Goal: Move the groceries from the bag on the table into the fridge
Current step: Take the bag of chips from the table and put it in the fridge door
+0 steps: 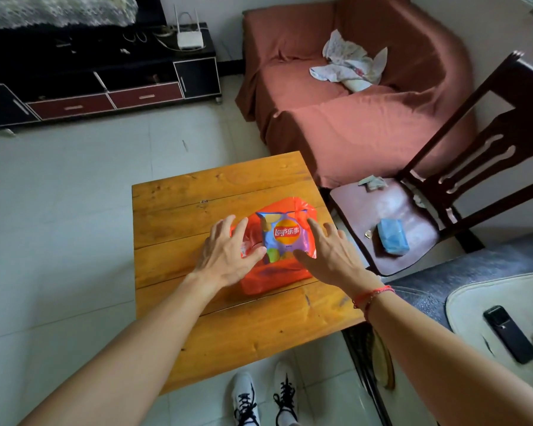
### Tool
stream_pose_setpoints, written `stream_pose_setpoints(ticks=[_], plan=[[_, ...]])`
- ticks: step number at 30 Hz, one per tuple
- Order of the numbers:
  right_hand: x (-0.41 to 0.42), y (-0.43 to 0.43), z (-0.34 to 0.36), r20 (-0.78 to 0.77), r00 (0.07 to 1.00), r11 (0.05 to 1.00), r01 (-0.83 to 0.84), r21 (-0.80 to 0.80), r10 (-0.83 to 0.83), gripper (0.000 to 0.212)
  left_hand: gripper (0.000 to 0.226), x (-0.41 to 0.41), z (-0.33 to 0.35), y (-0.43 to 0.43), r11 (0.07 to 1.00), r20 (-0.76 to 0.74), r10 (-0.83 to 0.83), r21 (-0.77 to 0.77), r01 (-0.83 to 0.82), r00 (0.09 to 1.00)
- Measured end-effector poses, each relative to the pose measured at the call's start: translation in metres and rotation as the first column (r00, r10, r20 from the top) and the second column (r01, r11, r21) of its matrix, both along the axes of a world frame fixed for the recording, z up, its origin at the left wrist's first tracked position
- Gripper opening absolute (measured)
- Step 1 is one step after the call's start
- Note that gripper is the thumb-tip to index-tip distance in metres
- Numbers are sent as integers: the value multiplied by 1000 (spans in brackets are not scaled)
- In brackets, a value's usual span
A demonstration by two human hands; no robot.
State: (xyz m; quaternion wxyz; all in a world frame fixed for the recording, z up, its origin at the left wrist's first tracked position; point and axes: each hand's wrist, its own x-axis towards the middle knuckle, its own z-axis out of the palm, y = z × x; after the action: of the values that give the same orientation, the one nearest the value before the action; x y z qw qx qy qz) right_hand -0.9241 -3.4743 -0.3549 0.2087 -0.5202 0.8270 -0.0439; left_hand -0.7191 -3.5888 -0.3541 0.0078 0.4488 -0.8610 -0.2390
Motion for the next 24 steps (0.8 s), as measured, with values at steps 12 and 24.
stream_pose_setpoints(ticks=[12,24], plan=[[-19,-63,-64,319,945,998,59,31,-66,72,71,-72,-57,-35,935,-118,221,309,-176,968],[-55,-85,-139,515,737,898,330,290,-437,62,74,-105,-131,-49,780,41,363,533,-328,931]])
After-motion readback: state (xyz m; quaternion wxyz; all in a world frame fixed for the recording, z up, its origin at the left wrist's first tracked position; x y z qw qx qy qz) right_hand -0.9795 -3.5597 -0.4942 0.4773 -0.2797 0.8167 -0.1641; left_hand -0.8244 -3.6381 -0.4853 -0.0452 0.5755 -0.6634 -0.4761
